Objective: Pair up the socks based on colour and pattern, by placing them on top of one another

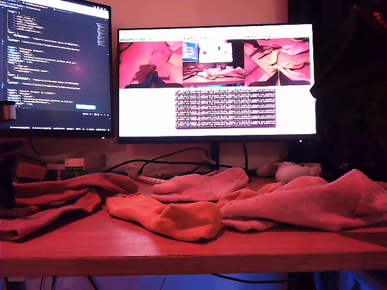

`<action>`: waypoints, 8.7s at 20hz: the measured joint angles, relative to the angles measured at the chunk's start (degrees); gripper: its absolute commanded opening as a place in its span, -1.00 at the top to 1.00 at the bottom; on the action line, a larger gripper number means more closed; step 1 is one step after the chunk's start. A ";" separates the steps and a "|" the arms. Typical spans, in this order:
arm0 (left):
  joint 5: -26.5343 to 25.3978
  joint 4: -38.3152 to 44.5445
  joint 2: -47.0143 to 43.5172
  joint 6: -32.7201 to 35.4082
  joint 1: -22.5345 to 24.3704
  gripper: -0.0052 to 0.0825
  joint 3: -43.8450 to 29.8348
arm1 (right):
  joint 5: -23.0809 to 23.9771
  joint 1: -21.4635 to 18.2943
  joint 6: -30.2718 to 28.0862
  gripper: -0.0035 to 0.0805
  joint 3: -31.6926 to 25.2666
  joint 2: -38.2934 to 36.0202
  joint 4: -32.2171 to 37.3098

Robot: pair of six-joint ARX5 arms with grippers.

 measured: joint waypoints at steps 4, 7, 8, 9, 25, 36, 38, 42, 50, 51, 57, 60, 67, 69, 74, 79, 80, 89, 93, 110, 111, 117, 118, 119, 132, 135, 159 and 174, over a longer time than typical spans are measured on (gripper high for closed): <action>-0.02 -4.52 -0.28 -1.38 -1.31 0.93 0.04 | 0.00 0.00 -0.02 0.94 0.00 0.00 0.00; -1.01 -9.38 -2.47 -1.51 -5.64 0.93 0.57 | 0.00 0.00 0.00 0.94 0.00 0.00 -0.02; -2.08 -10.38 -3.69 -1.49 -7.58 0.93 0.96 | 0.00 0.00 -0.02 0.94 0.00 0.00 0.00; -3.45 -11.15 -4.96 -1.49 -9.40 0.93 1.64 | 0.00 0.00 0.00 0.94 0.00 0.00 0.00; 1.62 -24.83 -9.42 -10.29 -18.38 0.89 7.10 | 0.00 0.00 0.00 0.94 0.00 0.15 -0.22; 1.33 -32.54 -2.69 -10.45 -18.93 -0.21 7.91 | -0.11 0.00 0.00 0.94 0.00 0.20 -0.26; 1.25 -35.85 -2.69 -10.25 -18.93 -0.21 11.17 | -0.20 0.00 0.00 0.94 0.00 0.20 -0.26; 1.16 -39.56 -2.69 -9.97 -18.91 -0.20 18.71 | -0.17 0.00 0.02 0.94 0.00 0.20 -0.26; 6.10 -33.11 -2.69 -7.58 -19.45 0.93 23.58 | 4.50 -2.47 8.85 0.94 0.02 5.29 -0.77; 6.21 -31.36 -2.69 -7.58 -20.02 0.93 23.58 | 4.52 -2.95 8.87 0.94 0.02 6.23 -0.96; 6.97 -20.92 -2.69 -4.22 -27.43 0.93 23.58 | 10.86 -7.06 16.57 0.43 8.66 13.90 -11.78; 7.13 -19.12 -2.69 -4.20 -30.16 0.93 23.58 | 16.90 -8.92 16.76 -0.08 16.33 17.73 -19.43; 7.10 -18.29 -2.69 -4.20 -31.04 0.93 23.58 | 14.21 -9.35 16.63 -0.08 20.22 30.77 -25.81; 7.13 -18.34 -2.69 -4.22 -31.04 0.93 23.58 | 13.44 -9.33 16.83 -0.07 20.22 32.22 -23.98; 7.13 -18.34 -2.69 -4.20 -31.04 0.93 23.58 | 13.33 -9.40 23.10 -0.03 20.28 34.07 -19.41; 7.10 -18.38 -2.69 -4.20 -31.04 0.93 23.58 | 13.03 -9.38 25.79 0.42 20.50 42.01 -18.60; 7.13 -18.38 -2.69 -4.20 -31.04 0.93 23.58 | 13.00 -9.38 25.55 0.71 20.94 42.23 -18.62; 7.13 -18.36 -2.69 -4.20 -31.04 0.93 23.58 | 18.82 -9.38 -7.54 0.94 34.77 44.24 -22.29; 7.13 -18.23 -2.69 -4.20 -31.04 0.93 23.58 | 23.04 -9.38 -21.59 0.94 39.19 46.56 -23.50; 8.09 -16.98 -2.69 -4.20 -31.04 0.93 23.58 | 33.94 -1.97 -35.91 0.28 43.43 59.76 -14.23; 8.07 -16.98 -2.69 -4.20 -31.04 0.93 23.58 | 34.64 -1.97 -35.23 0.28 43.60 59.76 -15.15; 8.17 -17.20 -2.69 -4.20 -31.04 0.93 23.58 | 36.83 -1.07 -18.01 0.27 54.07 58.82 -24.44; 8.17 -17.20 -2.69 -4.20 -31.04 0.93 23.58 | 36.85 -1.07 -14.47 0.29 56.37 57.92 -26.69; 8.17 -17.20 -2.69 -4.20 -31.04 0.93 23.58 | 36.44 -1.07 -13.79 0.38 58.31 56.74 -29.64; 8.07 -3.23 -2.58 0.87 -24.87 0.93 23.58 | 26.97 2.75 6.12 0.94 55.49 54.23 -27.04; 8.85 2.19 -0.48 5.38 -21.81 0.93 23.63 | 26.93 6.10 6.12 0.94 46.56 50.69 -17.07; 10.64 17.77 27.87 22.62 -22.77 0.65 29.73 | 25.38 8.98 5.86 0.94 23.30 6.19 -13.68; 20.09 -22.60 27.91 3.26 -27.21 0.93 56.30 | 20.31 8.96 -8.72 0.31 23.30 16.24 -12.13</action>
